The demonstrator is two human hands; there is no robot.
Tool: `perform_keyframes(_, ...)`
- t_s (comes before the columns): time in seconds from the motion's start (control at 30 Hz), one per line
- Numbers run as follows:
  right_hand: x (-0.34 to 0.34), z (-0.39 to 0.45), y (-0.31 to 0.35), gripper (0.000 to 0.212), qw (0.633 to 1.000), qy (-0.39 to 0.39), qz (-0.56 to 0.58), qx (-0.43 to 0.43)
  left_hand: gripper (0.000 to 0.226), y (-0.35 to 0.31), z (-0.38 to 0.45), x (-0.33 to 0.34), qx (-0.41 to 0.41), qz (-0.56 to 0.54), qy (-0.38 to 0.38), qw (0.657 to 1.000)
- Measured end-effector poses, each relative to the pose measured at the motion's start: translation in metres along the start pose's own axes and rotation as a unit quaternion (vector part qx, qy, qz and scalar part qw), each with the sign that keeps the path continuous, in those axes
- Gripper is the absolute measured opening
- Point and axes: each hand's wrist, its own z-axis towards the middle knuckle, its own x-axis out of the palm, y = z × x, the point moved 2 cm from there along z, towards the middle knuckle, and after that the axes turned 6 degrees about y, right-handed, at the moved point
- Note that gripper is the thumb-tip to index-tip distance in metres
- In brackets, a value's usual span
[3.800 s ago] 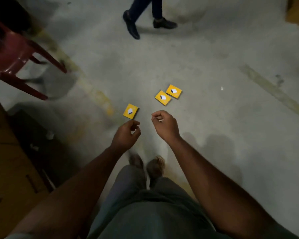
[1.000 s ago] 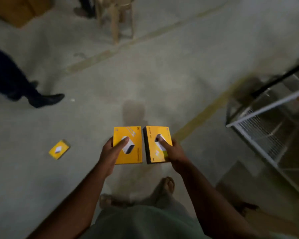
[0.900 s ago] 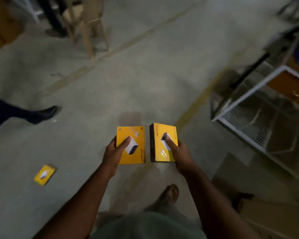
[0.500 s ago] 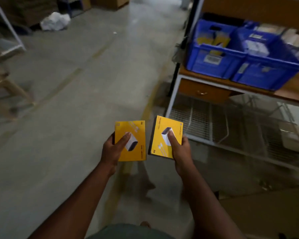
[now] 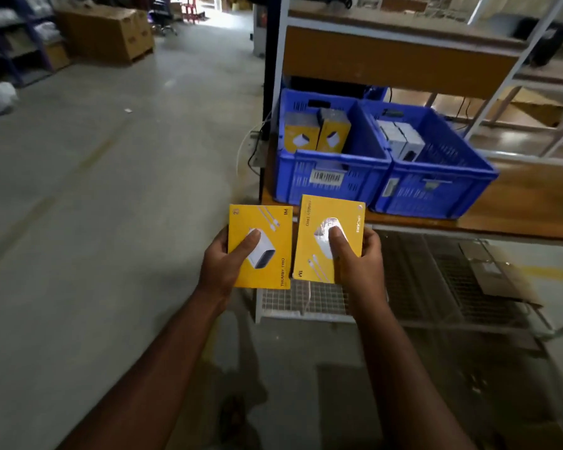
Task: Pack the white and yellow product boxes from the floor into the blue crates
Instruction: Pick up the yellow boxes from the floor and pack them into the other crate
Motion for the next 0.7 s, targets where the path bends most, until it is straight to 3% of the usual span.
perform_keyframes(0.2,0.006,0.119,0.044,0.073,0.998,-0.015,0.023,-0.061,0.028,-0.059,0.139,0.044,0.036,0.01,0.093,0.995)
perform_keyframes(0.33,0.0,0.187,0.078,0.063,0.994,-0.006,0.031,-0.101,0.03,-0.089,0.214,0.078,0.06,0.002,0.142,0.988)
perform_keyframes(0.53,-0.026,0.29,0.113,0.079,0.989,-0.004,-0.02,-0.149,0.044,-0.115,0.313,0.136,0.104,-0.001,0.143,0.984)
perform_keyframes(0.63,-0.044,0.348,0.112,0.071,0.991,-0.002,-0.013,-0.135,0.035,-0.11,0.364,0.165,0.127,0.018,0.134,0.983)
perform_keyframes(0.7,-0.054,0.388,0.111,0.066,0.991,-0.011,-0.022,-0.13,0.042,-0.11,0.399,0.181,0.138,0.068,0.127,0.98)
